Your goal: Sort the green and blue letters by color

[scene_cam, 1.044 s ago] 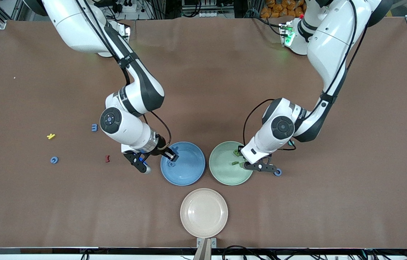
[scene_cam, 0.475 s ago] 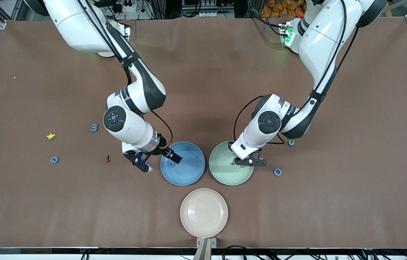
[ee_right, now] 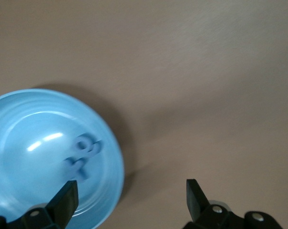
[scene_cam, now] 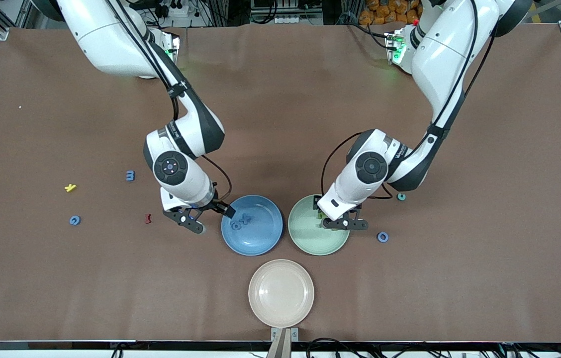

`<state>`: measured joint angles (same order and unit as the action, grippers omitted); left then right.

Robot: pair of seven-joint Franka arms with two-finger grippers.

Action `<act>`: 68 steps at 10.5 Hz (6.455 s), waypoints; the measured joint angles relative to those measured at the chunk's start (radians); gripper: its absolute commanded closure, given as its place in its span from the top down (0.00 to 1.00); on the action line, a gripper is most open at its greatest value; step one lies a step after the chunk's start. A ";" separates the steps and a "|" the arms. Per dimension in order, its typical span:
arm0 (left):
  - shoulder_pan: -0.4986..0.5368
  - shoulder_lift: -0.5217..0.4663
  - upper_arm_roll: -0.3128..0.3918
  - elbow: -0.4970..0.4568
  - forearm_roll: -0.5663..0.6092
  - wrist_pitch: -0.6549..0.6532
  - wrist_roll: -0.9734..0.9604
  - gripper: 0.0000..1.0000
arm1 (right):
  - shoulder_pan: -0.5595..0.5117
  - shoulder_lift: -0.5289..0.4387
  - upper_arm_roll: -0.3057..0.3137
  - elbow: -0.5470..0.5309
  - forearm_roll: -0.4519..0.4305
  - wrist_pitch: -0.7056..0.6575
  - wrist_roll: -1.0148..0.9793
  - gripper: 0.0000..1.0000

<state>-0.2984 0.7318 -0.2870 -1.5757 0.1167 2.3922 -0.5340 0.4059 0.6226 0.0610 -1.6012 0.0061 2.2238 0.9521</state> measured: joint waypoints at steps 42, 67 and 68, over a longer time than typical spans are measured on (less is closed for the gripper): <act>0.250 -0.693 0.147 0.062 -0.067 -0.701 0.227 1.00 | -0.732 0.031 -0.009 -0.226 -0.030 0.288 -1.064 0.95; 0.266 -0.691 0.154 0.056 -0.067 -0.715 0.244 1.00 | -0.162 0.116 0.189 0.153 0.077 0.073 0.350 1.00; 0.266 -0.691 0.154 0.056 -0.067 -0.715 0.244 1.00 | -0.142 0.140 0.189 0.179 0.095 0.121 0.365 1.00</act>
<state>-0.0321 0.0410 -0.1333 -1.5202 0.0496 1.6774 -0.2901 0.2641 0.7627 0.2499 -1.4225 0.1016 2.3445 1.3172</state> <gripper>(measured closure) 0.000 0.507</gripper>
